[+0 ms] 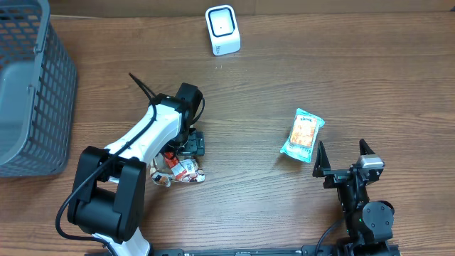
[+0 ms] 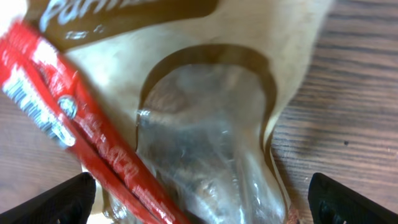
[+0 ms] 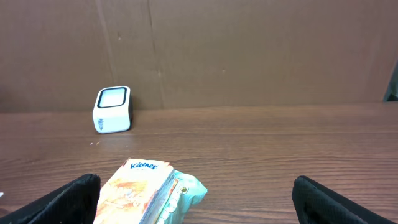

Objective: Scan the item barcode
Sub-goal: 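Lift the snack bag out and lower it onto the table center, then release the snack bag and raise the left gripper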

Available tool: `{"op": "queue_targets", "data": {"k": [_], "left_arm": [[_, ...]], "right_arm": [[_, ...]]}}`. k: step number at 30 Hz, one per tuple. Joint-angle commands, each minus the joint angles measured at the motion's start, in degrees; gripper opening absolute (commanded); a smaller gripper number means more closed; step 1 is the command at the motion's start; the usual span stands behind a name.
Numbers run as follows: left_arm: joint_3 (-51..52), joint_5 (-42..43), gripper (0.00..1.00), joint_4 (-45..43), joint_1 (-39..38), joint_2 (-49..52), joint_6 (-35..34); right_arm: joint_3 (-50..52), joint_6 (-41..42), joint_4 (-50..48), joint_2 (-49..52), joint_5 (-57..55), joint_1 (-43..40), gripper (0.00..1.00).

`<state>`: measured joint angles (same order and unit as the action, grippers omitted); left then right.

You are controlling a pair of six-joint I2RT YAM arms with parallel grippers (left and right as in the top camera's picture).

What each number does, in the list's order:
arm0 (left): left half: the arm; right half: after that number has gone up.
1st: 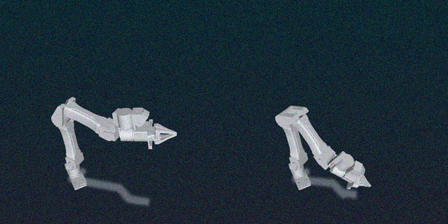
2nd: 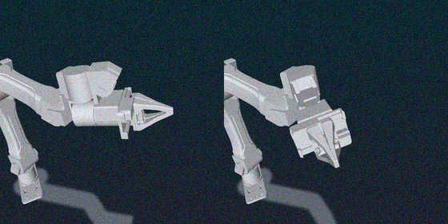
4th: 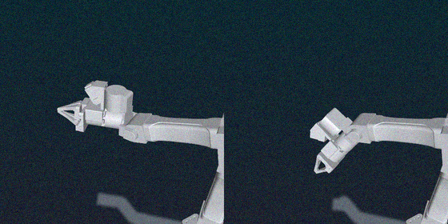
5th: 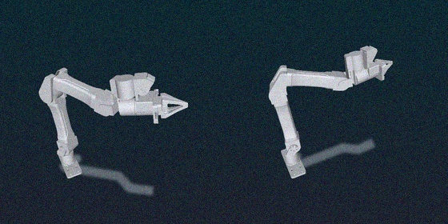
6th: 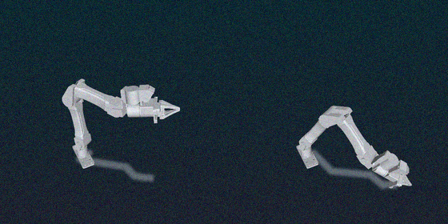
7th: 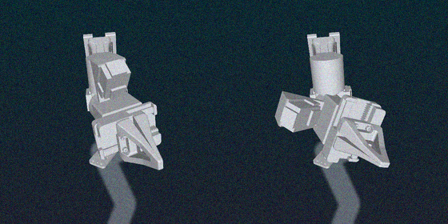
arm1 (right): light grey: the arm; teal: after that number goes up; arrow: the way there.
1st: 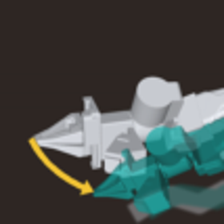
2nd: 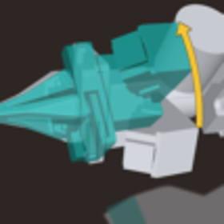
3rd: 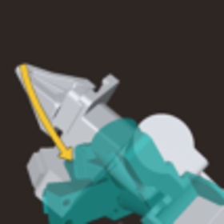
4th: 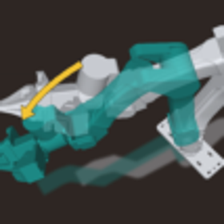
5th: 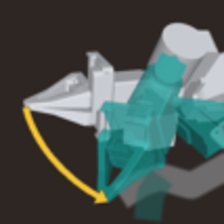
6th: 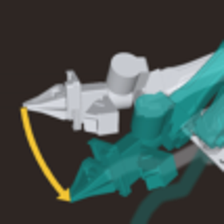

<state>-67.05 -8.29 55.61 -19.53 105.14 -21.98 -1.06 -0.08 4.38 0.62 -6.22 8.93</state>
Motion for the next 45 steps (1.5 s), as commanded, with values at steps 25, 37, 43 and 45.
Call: {"op": "queue_targets", "data": {"k": [25,37,43,45], "left_arm": [[-31.5,3.1,1.0,4.3,3.8,-0.9,7.2],[-31.7,-3.9,1.0,5.8,11.9,-0.9,7.2],[-31.7,-3.9,1.0,5.9,12.8,-0.9,7.2],[-31.7,-3.9,1.0,5.9,12.8,-0.9,7.2]], "right_arm": [[0.6,-0.4,-0.2,-0.5,-0.1,-0.2,1.0],[0.6,-0.4,-0.2,-0.5,-0.1,-0.2,1.0],[0.6,-0.4,-0.4,-0.5,-0.1,-0.2,1.0],[0.6,-0.4,-0.3,-0.5,-0.1,-0.2,1.0]]}}
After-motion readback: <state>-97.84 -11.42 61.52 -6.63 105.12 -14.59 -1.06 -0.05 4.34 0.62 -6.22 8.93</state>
